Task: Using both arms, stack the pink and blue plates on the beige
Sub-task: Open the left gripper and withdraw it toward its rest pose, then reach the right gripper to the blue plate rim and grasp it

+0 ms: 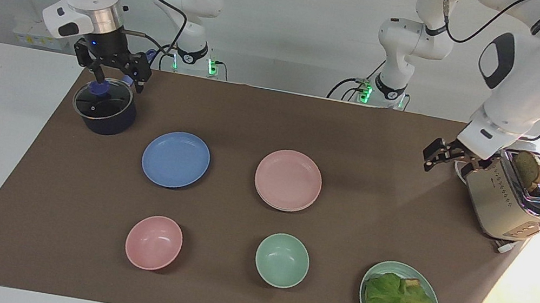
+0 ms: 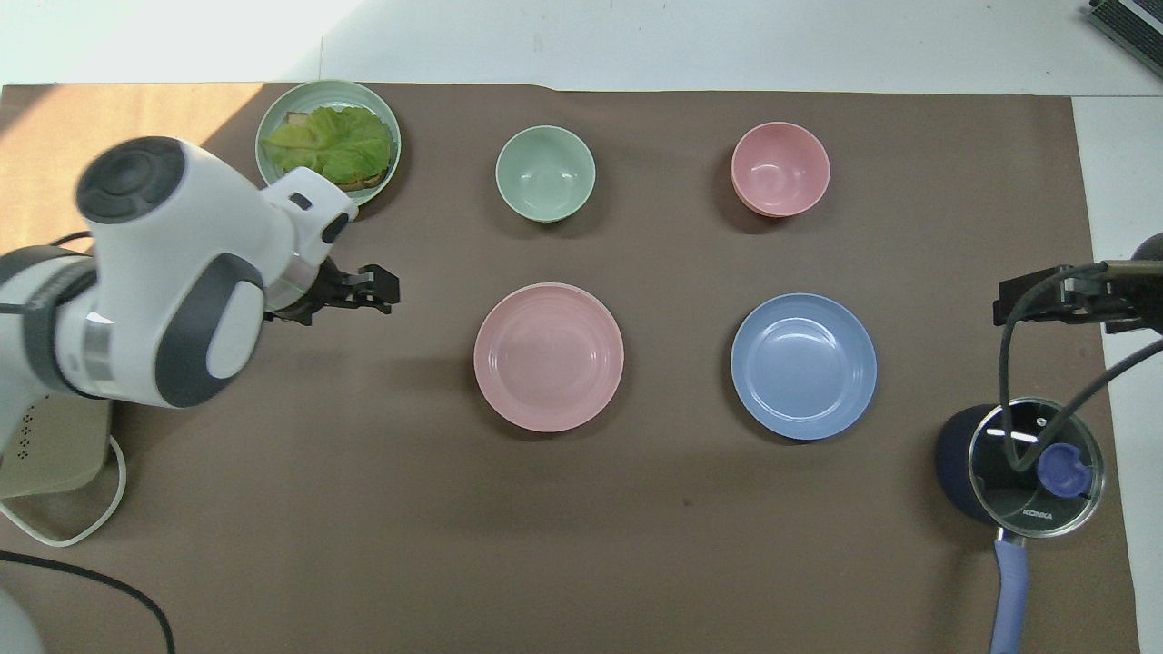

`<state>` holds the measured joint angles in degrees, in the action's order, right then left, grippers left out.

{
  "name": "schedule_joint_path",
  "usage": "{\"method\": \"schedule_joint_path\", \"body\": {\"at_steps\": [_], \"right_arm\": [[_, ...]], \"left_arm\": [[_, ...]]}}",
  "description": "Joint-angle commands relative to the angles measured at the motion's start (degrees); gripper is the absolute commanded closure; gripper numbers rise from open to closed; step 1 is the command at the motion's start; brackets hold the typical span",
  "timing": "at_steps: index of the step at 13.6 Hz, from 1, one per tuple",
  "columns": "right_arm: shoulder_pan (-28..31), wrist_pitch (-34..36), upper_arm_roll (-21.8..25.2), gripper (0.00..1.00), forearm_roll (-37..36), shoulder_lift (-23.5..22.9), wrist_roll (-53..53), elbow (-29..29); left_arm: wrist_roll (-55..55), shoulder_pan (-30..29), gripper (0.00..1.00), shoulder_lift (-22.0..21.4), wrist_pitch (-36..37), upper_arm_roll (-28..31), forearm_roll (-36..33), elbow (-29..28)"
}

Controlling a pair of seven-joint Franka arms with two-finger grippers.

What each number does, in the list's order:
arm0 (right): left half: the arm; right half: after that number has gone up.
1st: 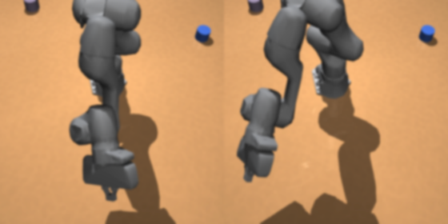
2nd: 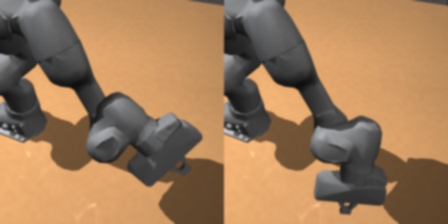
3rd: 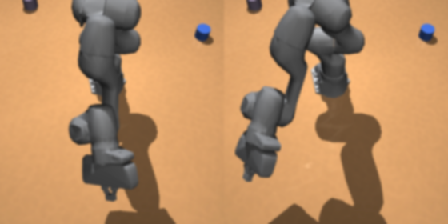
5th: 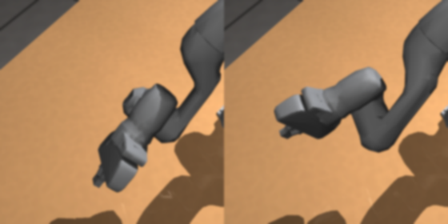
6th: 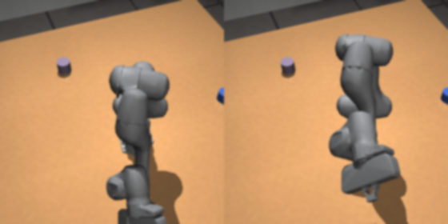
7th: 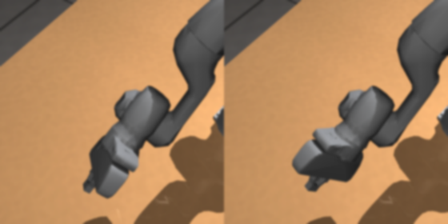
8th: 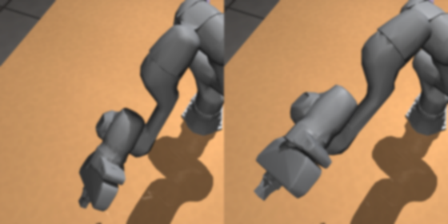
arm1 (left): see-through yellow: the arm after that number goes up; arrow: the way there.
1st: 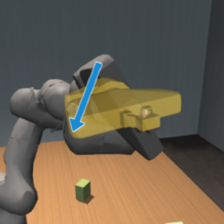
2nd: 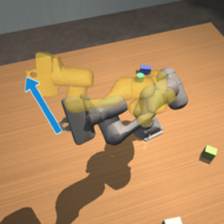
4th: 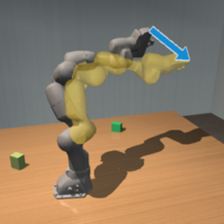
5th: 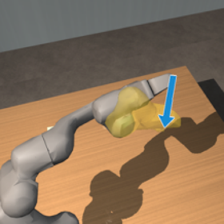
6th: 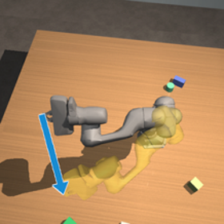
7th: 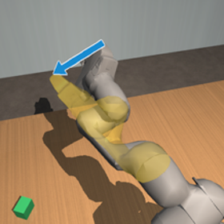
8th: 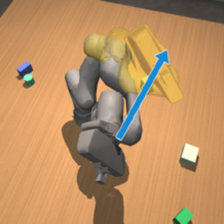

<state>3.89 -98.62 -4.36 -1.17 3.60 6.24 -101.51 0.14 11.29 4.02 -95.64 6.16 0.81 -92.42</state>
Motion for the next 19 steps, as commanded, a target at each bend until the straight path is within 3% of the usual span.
{"method": "schedule_joint_path", "body": {"at_steps": [1,5,7,10,15,18,19], "right_arm": [[0.6,-6.0,-0.3,0.0,2.4,2.2,-1.2,-8.2],[3.0,-25.2,-0.1,0.0,9.6,2.2,-10.9,-24.0],[4.2,-32.4,-0.1,0.0,12.1,1.8,-15.4,-29.2],[6.0,-37.1,-0.1,0.03,20.1,-3.1,-20.5,-29.4],[6.6,-40.5,-0.1,0.09,26.0,-8.8,-22.3,-30.0],[6.9,-40.3,-0.1,0.26,30.2,-10.6,-25.8,-30.5],[7.1,-39.6,-0.1,0.42,30.3,-10.5,-26.0,-30.5]], "left_arm": [[1.7,0.0,0.0,-2.1,2.5,-0.3,-1.4,1.5],[0.6,-1.0,0.0,-3.0,1.0,0.5,-0.7,0.9],[1.4,-2.1,0.0,-3.1,-0.7,0.5,-0.1,0.3],[3.7,-2.8,0.0,-2.5,-2.1,0.5,0.1,-0.2],[3.4,-3.6,0.0,-2.4,-2.6,0.5,0.1,-0.2],[3.0,-3.7,0.0,-2.4,-1.7,0.5,0.1,-0.1],[3.0,-3.8,0.0,-2.4,-1.6,0.5,0.1,-0.1]]}}
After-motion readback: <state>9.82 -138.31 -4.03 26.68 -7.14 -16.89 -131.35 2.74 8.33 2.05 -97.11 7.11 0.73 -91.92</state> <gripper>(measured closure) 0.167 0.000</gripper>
